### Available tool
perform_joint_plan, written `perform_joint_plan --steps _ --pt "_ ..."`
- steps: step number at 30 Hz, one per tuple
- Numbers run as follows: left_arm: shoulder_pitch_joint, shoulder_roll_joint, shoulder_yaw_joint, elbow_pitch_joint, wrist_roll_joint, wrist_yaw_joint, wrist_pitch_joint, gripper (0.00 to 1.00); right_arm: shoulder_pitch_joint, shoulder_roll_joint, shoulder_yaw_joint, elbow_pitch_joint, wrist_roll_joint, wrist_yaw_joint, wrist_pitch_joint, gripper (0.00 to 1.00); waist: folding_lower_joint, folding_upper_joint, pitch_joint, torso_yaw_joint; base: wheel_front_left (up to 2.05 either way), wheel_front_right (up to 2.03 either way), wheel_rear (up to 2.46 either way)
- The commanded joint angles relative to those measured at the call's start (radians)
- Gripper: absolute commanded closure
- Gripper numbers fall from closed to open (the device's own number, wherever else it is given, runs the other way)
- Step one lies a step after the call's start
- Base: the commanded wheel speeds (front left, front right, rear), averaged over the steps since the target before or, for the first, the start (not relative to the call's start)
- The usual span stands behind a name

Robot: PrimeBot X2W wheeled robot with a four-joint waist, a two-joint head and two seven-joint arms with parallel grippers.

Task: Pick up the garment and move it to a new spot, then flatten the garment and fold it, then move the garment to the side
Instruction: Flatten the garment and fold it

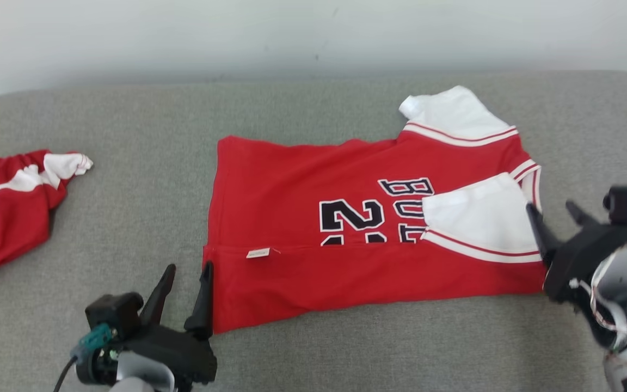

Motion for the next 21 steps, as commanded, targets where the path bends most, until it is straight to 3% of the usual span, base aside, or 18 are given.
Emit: perform_joint_plan --steps 1,9,21 --pt "0.038 0.001 0.018 -0.022 0.033 -0.001 -0.005 0.00 0.036 0.014 -0.011 0.002 -0.003 0.001 -0.001 0.00 0.0001 0.0000 -0.035 -0.017 0.00 0.00 0.00" --pt "0.107 -0.009 0.031 -0.014 0.131 0.012 -0.005 0.00 0.110 0.054 -0.048 0.062 -0.039 0.001 -0.005 0.00 0.0001 0.0000 -0.039 -0.036 0.00 0.00 0.00" --pt "-0.010 -0.040 -0.016 0.115 0.201 0.039 0.000 0.00 0.029 0.085 -0.123 0.184 -0.117 0.001 -0.003 0.00 0.0001 0.0000 0.049 -0.024 0.00 0.00 0.00"
